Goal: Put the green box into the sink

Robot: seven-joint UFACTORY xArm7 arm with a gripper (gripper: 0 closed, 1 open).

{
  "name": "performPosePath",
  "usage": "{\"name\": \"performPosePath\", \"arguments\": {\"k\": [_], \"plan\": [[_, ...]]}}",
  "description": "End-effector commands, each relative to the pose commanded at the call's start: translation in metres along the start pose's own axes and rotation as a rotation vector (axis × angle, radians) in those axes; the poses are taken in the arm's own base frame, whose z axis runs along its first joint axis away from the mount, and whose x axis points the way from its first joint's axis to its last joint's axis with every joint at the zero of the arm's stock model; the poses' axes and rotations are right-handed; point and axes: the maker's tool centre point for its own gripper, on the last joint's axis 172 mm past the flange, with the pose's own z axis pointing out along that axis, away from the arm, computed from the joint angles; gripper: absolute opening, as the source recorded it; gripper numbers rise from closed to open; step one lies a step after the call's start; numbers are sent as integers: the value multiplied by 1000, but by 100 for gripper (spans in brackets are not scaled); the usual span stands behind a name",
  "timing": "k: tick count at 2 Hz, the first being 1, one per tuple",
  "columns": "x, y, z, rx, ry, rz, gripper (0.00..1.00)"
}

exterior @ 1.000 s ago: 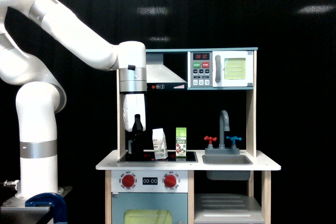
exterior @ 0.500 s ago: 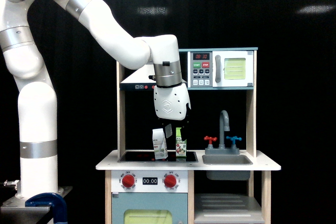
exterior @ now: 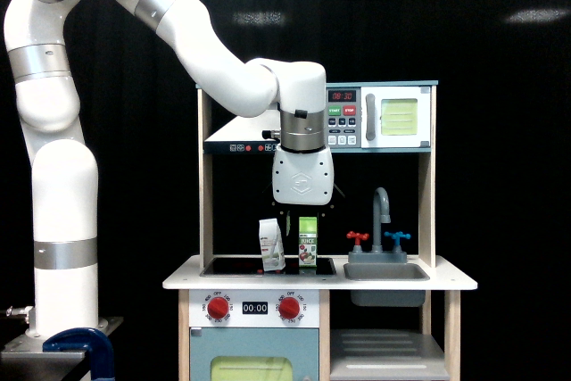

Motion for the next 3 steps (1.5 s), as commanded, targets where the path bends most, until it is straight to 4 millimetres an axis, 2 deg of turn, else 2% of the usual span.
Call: {"name": "performPosePath", "arguments": {"k": [1, 2, 3], "plan": [[10, -11, 2, 9, 52, -2, 100], [18, -6, 13, -9, 35, -1, 100], [59, -5, 30, -9, 35, -1, 100]]}}
